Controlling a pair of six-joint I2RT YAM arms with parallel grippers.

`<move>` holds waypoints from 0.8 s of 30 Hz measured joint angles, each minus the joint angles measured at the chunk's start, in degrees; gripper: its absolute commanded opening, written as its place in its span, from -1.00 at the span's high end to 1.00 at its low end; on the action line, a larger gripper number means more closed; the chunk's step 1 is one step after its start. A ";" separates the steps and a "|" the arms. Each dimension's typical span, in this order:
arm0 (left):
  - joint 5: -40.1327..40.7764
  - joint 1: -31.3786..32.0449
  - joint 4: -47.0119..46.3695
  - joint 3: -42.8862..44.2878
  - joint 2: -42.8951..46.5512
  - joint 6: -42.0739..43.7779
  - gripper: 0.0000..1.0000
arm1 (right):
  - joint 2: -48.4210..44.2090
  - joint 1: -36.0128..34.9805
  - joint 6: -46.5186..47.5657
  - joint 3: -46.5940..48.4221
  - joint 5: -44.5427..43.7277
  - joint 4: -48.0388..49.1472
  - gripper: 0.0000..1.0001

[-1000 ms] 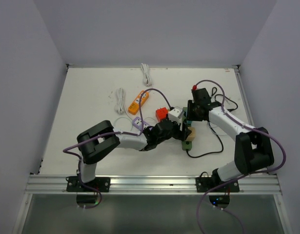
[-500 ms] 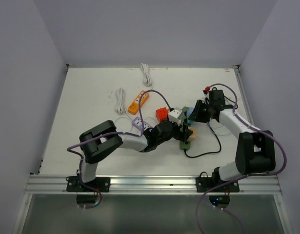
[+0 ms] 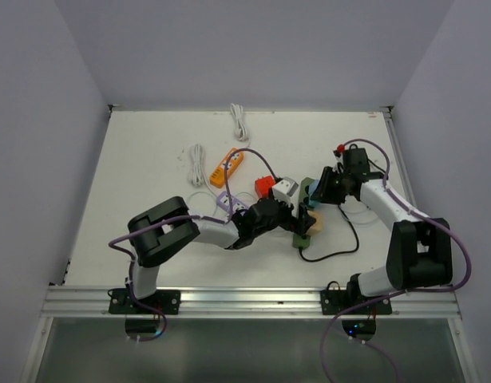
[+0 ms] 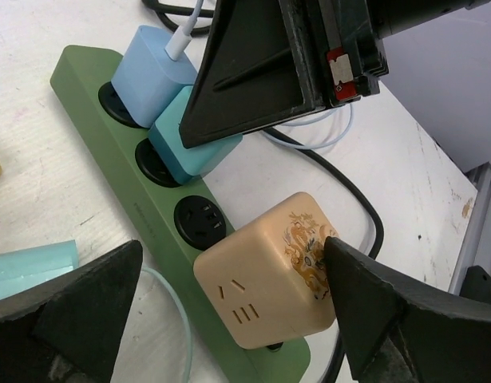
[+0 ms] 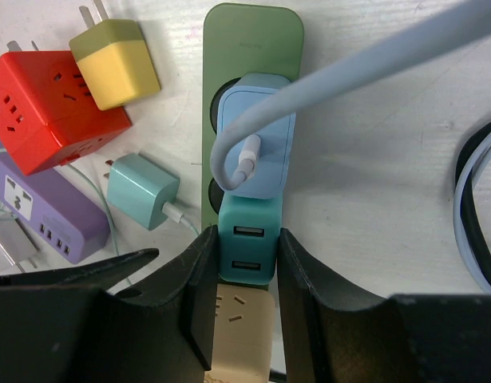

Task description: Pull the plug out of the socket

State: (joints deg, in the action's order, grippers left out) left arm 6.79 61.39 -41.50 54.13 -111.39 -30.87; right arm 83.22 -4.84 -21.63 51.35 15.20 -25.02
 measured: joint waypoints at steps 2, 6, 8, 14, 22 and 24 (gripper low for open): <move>-1.25 -0.57 1.01 -0.39 0.96 0.04 -1.00 | -0.22 -0.02 0.07 0.00 -0.09 -0.81 1.00; -3.91 -2.45 6.84 -1.70 5.75 1.18 -1.00 | -0.52 -0.13 0.09 0.00 -0.22 -1.53 1.00; -4.90 -3.67 10.47 -2.27 8.70 2.34 -1.00 | -0.90 -0.11 0.44 0.02 -0.68 -1.75 1.00; -9.22 -9.94 16.98 -5.44 19.56 3.45 -1.00 | -3.41 0.11 2.21 0.46 -2.19 -3.98 1.00; -22.27 -18.45 11.69 -10.10 21.84 0.87 -1.00 | -7.28 0.85 1.29 0.48 3.34 -1.99 1.00; -24.68 -19.06 10.34 -10.45 20.20 -0.07 -0.99 | -8.07 1.27 0.55 0.37 5.55 -0.24 1.00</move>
State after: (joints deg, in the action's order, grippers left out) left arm -17.89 42.33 -31.16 43.68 -91.20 -30.94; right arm 75.16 -3.57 -21.08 51.72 20.75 -25.26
